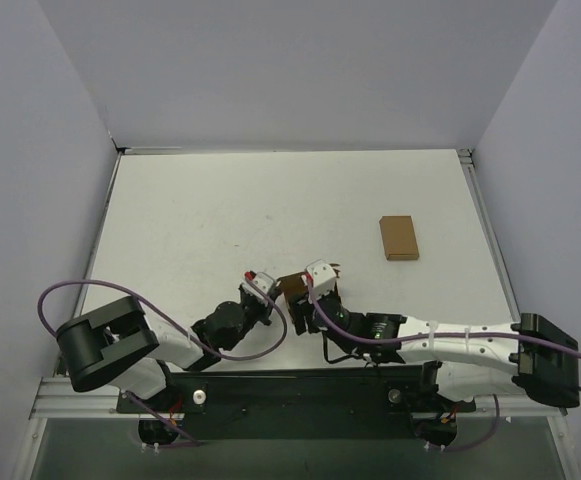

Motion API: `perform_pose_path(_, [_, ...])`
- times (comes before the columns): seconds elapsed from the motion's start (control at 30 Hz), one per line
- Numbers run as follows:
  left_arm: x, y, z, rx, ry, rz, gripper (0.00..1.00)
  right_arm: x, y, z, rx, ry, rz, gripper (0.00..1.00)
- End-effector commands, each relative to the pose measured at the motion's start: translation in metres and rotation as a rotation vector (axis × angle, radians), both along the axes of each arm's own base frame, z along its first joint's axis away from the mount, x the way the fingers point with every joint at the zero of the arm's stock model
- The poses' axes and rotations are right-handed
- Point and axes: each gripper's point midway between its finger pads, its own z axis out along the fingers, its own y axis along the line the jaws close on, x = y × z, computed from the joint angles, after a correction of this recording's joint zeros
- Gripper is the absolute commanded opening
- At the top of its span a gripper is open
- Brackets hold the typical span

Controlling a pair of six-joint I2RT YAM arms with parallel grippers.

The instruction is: Fold the paper box

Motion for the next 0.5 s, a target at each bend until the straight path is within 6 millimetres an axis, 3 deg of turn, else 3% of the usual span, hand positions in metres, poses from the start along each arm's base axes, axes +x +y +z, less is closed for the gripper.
perform_pose_path(0.0, [0.001,-0.011,0.015,0.015,-0.017,-0.077,0.00,0.017,-0.017,0.033,-0.007,0.033,0.004,0.59])
perform_pose_path(0.03, [0.001,-0.012,0.022,0.002,-0.026,-0.099,0.00,0.012,-0.020,0.031,-0.005,0.084,0.045,0.62])
perform_pose_path(0.1, [-0.001,-0.013,0.026,0.000,-0.018,-0.131,0.00,0.027,-0.034,0.031,0.006,0.127,0.057,0.63])
perform_pose_path(0.2, [0.001,-0.009,0.032,-0.017,0.009,-0.170,0.00,0.024,-0.040,0.025,0.019,0.195,0.160,0.64])
perform_pose_path(0.23, [0.004,-0.006,0.035,-0.020,0.012,-0.170,0.00,0.036,-0.053,0.022,0.030,0.212,0.121,0.64])
perform_pose_path(0.47, [0.002,0.003,0.034,0.033,0.071,-0.208,0.00,0.049,-0.064,0.030,0.066,0.208,0.167,0.61])
